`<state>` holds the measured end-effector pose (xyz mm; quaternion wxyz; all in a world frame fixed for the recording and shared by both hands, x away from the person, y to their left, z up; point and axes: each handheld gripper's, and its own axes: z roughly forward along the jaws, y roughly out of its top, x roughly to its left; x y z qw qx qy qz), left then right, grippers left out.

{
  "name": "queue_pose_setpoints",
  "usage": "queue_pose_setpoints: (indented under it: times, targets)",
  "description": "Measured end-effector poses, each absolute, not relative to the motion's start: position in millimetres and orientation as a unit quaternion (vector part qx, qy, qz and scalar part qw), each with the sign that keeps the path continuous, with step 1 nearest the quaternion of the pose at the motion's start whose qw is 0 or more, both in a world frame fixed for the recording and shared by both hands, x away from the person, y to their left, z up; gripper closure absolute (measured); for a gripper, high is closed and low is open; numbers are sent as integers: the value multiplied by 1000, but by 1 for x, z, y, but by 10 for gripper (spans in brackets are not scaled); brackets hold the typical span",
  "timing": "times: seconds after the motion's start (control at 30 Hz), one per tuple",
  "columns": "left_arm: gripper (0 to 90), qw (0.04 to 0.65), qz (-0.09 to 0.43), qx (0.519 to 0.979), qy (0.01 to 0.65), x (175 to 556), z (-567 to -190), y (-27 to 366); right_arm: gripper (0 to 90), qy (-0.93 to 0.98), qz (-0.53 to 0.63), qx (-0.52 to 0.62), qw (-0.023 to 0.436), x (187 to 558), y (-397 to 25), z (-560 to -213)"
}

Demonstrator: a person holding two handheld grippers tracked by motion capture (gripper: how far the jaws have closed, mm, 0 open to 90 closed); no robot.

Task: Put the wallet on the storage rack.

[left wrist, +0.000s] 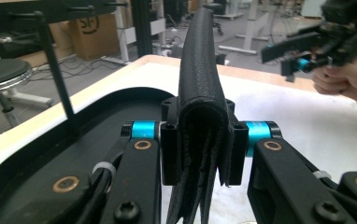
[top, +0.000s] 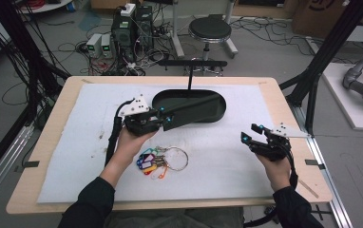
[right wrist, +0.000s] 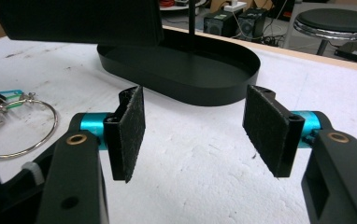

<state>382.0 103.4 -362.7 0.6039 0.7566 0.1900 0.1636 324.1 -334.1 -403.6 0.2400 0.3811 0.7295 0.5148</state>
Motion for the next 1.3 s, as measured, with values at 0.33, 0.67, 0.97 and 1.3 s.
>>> queue_pose_setpoints:
  times: [0.33, 0.67, 0.97, 1.3]
  targets:
    - [740, 595, 192, 749, 218, 400, -361, 98, 397, 727, 513, 387, 242, 323, -337, -404]
    - [739, 582, 207, 751, 236, 425, -362, 88, 397, 726, 512, 390, 242, 324, -339, -405]
    - [739, 575, 207, 752, 247, 443, -371, 78, 397, 726, 513, 390, 241, 323, -340, -406]
    - [741, 561, 211, 757, 260, 465, -388, 67, 398, 725, 512, 391, 242, 324, -341, -407]
